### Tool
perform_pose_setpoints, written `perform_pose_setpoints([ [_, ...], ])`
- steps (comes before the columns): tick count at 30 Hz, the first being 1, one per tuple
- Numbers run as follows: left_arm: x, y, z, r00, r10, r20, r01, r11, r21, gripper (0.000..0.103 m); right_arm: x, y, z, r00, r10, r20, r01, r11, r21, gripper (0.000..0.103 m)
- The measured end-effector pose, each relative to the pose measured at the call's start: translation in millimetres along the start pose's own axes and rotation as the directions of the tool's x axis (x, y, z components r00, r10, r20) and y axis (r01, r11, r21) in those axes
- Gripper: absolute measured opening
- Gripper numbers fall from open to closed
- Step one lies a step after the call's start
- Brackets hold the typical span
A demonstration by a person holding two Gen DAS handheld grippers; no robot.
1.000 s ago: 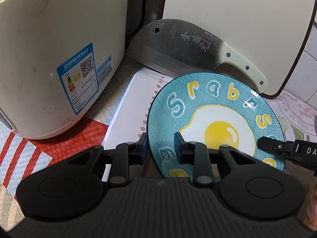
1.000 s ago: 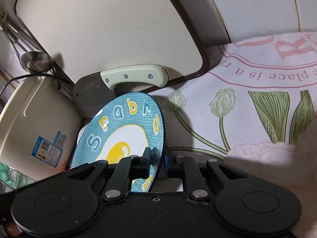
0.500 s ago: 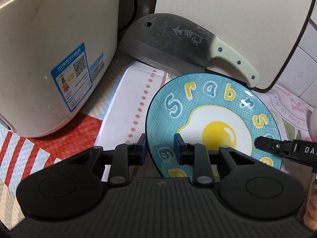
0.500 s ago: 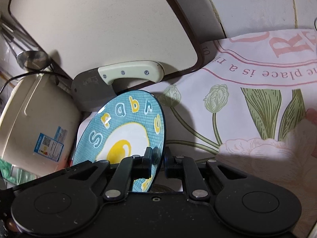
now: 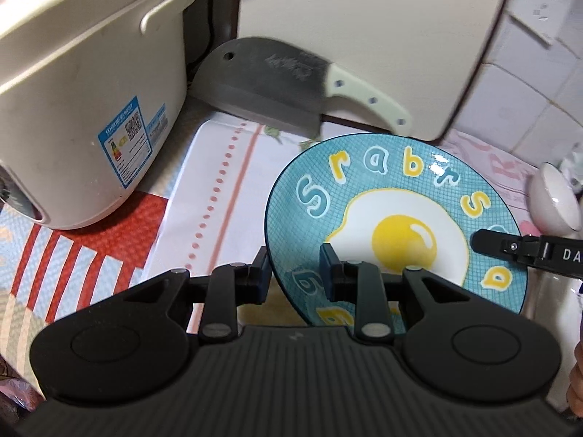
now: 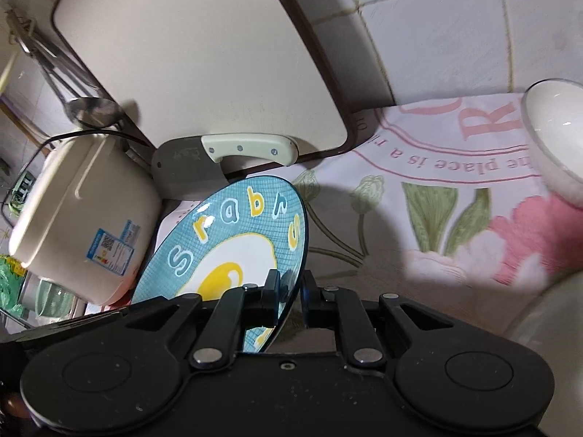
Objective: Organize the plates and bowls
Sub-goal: 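Close both grippers on the blue plate rim and lift it, then carry the blue plate over the white plate and lower it on top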
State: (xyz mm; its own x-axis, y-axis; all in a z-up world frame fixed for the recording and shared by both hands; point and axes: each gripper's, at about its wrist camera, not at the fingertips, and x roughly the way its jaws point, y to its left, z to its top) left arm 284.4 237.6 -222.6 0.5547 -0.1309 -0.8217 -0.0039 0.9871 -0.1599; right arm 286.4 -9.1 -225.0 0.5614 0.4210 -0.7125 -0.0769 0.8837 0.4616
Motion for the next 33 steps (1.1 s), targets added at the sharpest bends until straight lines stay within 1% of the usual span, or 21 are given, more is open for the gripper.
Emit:
perform_pose_setpoints([
  [6,-41.7,-28.9,-7.7,1.000,-0.023,0.008,0.023,1.000,0.018,0.026,-53.0,-4.3,-7.4,1.000,-0.003,0.018,0.003,1.000,-0.005,0.016],
  [10,-70.9,-51.6,-13.2,0.999,-0.036,0.021,0.035,0.999,0.036,0.026,-90.6,-11.2,-10.9,0.999,0.010,0.032,-0.010,1.000,0.009,0.016],
  [12,-84.6,-63.0,-14.9,0.999,-0.041,0.019,0.041,0.998,0.039,0.026,-108.6,-13.0,-12.2,1.000,0.012,0.027,-0.012,1.000,0.003,0.017],
  [15,-104.2,-82.6,-22.6,0.999,-0.049,0.021,0.048,0.998,0.052,0.026,-135.6,-20.7,-15.7,0.999,0.021,0.024,-0.021,1.000,0.011,0.017],
  [20,-130.3,-118.1,-37.6,0.997,-0.071,0.019,0.069,0.994,0.082,0.026,-179.7,-38.0,-23.8,0.999,0.023,0.046,-0.025,0.999,0.042,0.017],
  [26,-150.5,-156.1,-51.0,0.993,-0.115,-0.001,0.114,0.988,0.103,0.026,-227.7,-62.2,-35.4,0.997,0.012,0.073,-0.016,0.998,0.058,0.017],
  [33,-150.3,-191.3,-59.5,0.989,-0.146,-0.021,0.148,0.982,0.114,0.026,-254.9,-92.0,-49.8,0.996,-0.017,0.082,0.011,0.997,0.079,0.018],
])
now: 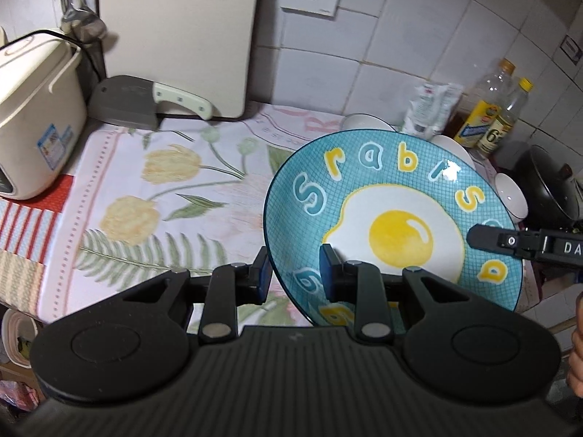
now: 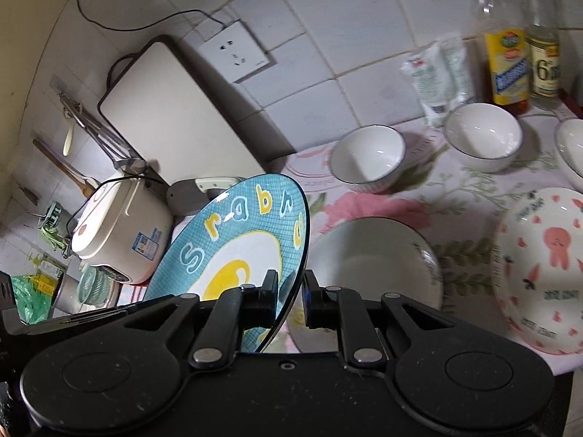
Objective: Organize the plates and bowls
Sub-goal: 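Carry the blue plate over the white plate and lower it on top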
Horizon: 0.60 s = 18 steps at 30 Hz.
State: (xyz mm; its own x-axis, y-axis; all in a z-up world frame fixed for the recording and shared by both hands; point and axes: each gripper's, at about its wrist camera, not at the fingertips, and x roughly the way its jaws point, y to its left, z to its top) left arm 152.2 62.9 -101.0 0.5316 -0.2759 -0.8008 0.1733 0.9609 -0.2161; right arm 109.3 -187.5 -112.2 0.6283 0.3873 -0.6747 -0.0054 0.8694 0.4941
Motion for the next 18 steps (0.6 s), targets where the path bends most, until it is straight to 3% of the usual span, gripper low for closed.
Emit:
perform_pose_setpoints([
  [6,26.1,-16.6,-12.7,0.999,-0.028,-0.021,0.028,1.000,0.007,0.026,-1.8,-35.5,-15.4,1.000,-0.027,-0.014,0.027,0.999,0.033,0.018],
  [18,94.9,-17.2,-22.6,0.996,-0.044,-0.079,0.046,0.999,0.024,0.026,43.3,-84.8,-48.9,0.996,-0.058,-0.068,0.068,0.985,0.156,0.019],
])
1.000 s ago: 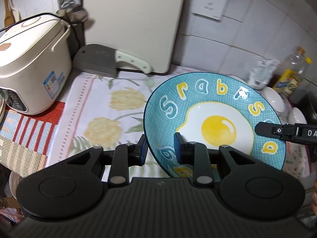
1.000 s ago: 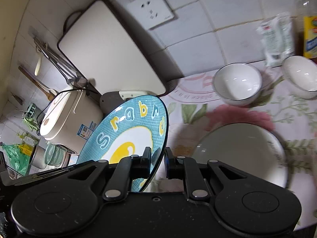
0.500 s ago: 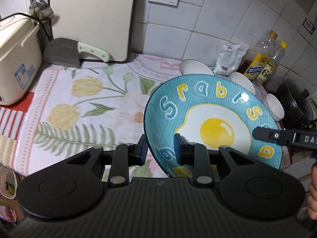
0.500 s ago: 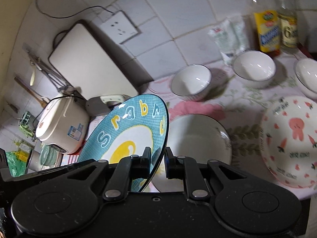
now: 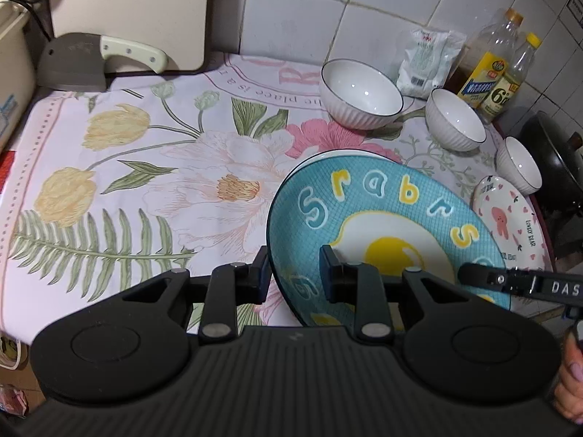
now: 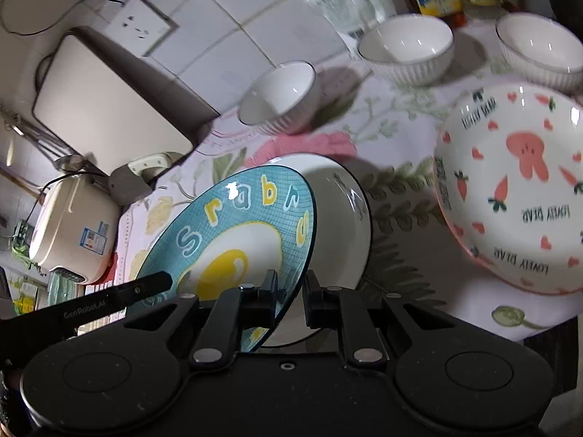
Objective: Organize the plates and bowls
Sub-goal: 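Carry the blue plate over the white plate and lower it on top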
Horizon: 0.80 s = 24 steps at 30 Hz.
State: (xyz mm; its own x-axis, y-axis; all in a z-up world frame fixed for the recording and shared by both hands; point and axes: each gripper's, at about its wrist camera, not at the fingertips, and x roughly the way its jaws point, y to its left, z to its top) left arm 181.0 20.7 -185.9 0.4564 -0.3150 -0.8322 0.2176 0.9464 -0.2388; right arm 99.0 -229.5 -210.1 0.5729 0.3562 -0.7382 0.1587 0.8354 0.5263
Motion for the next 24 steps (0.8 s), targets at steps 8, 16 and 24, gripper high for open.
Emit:
perform_pose_setpoints([
  [8,28.8,3.1,3.9,0.999,-0.015,-0.033,0.015,1.000,0.005,0.026,20.5,-8.3,4.5,0.999,-0.036,-0.027,0.037,0.999,0.017,0.019],
  [16,42.0,9.0,6.7,0.998,-0.032,-0.048,0.031,0.999,-0.024,0.026,32.2,-13.4,9.7,0.997,-0.054,-0.046,0.055,0.998,0.020,0.020],
  [24,52.4,17.1,4.6,0.995,-0.048,-0.088,0.039,0.993,-0.108,0.025,40.2,5.4,9.3,0.986,-0.163,-0.017,0.161,0.982,-0.104,0.023],
])
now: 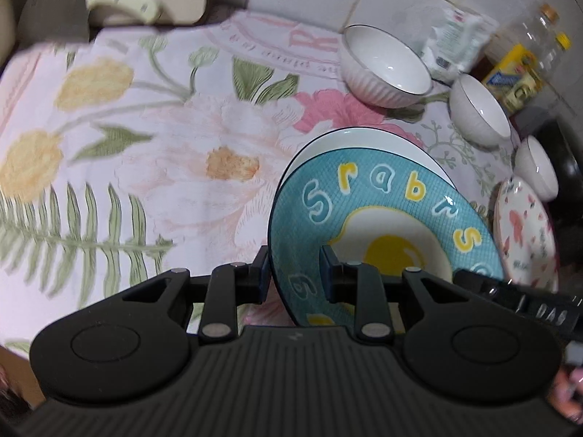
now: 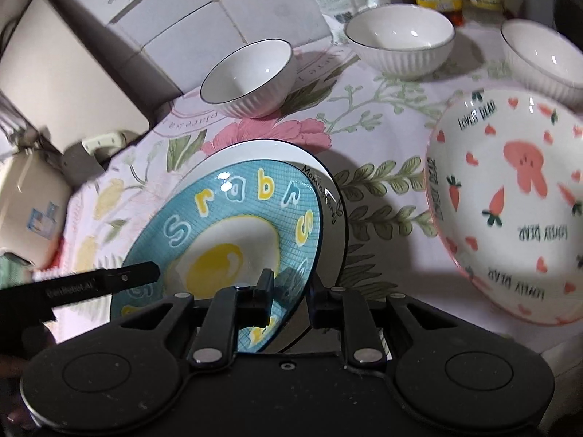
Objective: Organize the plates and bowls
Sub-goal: 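Carry the blue plate over the white plate and lower it on top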
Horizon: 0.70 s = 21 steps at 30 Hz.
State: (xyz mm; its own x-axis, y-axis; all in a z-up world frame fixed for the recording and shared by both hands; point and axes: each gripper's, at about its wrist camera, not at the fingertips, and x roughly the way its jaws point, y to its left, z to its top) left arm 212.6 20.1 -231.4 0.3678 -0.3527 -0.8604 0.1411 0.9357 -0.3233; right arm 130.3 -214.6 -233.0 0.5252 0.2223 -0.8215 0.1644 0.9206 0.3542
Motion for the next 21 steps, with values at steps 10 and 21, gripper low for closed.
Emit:
perform_pose_setpoints([
  [10,9.7,-3.2,1.9,0.999,0.022,-0.036,-0.020,0.998,0.057,0.025,9.8,3.9,3.3,0.998,-0.052,0.025,0.053,0.998,-0.034,0.026],
  [21,17.7,-4.5,4.9,0.997,0.045,-0.061,-0.043,0.998,0.043,0.025,16.3,9.4,4.8,0.996,-0.087,0.030,0.088,0.996,-0.014,0.034],
])
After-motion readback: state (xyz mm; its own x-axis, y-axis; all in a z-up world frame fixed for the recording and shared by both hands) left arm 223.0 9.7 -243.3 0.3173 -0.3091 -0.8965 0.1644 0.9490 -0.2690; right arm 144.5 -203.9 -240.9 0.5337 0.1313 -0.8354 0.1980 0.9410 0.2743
